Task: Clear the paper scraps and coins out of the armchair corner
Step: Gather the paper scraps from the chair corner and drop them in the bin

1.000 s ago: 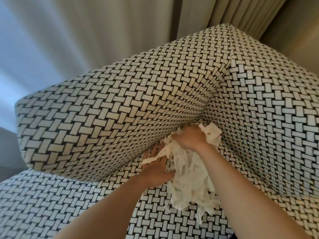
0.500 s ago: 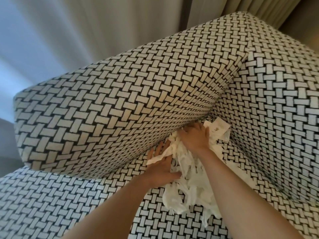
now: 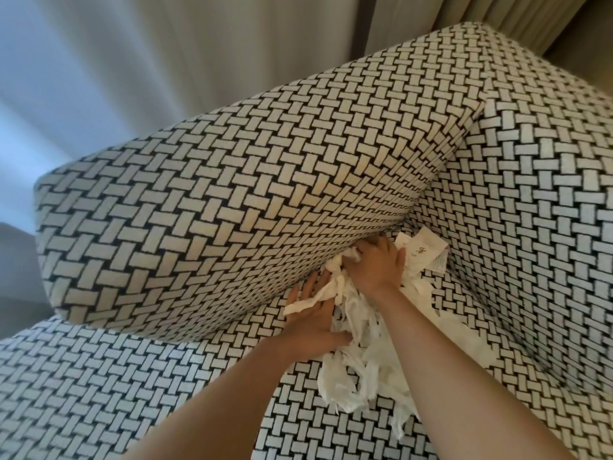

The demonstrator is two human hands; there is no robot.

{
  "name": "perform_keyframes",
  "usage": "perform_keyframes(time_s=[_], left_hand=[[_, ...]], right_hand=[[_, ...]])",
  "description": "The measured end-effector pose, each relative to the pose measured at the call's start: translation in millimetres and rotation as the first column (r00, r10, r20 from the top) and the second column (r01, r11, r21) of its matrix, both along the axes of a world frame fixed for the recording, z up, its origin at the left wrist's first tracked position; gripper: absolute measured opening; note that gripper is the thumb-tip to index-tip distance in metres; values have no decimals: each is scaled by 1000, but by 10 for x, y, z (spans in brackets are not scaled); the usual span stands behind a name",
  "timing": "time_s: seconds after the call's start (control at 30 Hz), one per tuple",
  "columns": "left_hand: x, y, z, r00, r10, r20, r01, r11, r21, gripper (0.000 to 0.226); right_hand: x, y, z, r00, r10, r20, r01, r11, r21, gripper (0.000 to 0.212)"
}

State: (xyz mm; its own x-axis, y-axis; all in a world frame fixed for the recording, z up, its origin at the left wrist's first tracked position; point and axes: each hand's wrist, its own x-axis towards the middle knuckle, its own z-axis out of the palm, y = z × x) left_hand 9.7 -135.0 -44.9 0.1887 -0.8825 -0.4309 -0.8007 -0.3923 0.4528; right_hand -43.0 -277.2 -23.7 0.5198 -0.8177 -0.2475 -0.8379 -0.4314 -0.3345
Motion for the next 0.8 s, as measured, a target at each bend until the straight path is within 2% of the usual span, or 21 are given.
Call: perform_keyframes(time_s=[0.13, 0.3, 0.4, 0.57, 0.7, 0.77, 0.8], left_hand=[[-27, 13, 16, 999, 36, -32, -36, 999, -17, 99], [-35, 12, -7, 998, 62, -16, -63, 998, -28, 105], [-43, 24, -22, 997, 76, 1, -75, 996, -38, 106], [-30, 24, 32, 998, 68, 0, -68, 997, -31, 107], [-4, -13, 74, 982, 103, -161, -105, 994, -4, 113], [14, -9, 90, 925, 203, -321, -215, 977, -3, 115], [24, -9, 114, 903, 240, -355, -261, 965, -10, 109]], right_hand=[[-55, 17, 25, 995, 7, 95, -6, 1000, -9, 34], [-291, 77, 198, 938, -56, 343, 38, 998, 59, 27], [-469, 151, 376, 927, -111, 358, 53, 984, 170, 28], [-706, 240, 529, 941, -108, 321, 44, 978, 202, 31], [-909, 326, 691, 948, -98, 302, 29, 974, 226, 40], [-998, 368, 764, 957, -75, 281, 10, 975, 223, 44], [-1046, 383, 800, 963, -71, 261, 11, 975, 223, 44]])
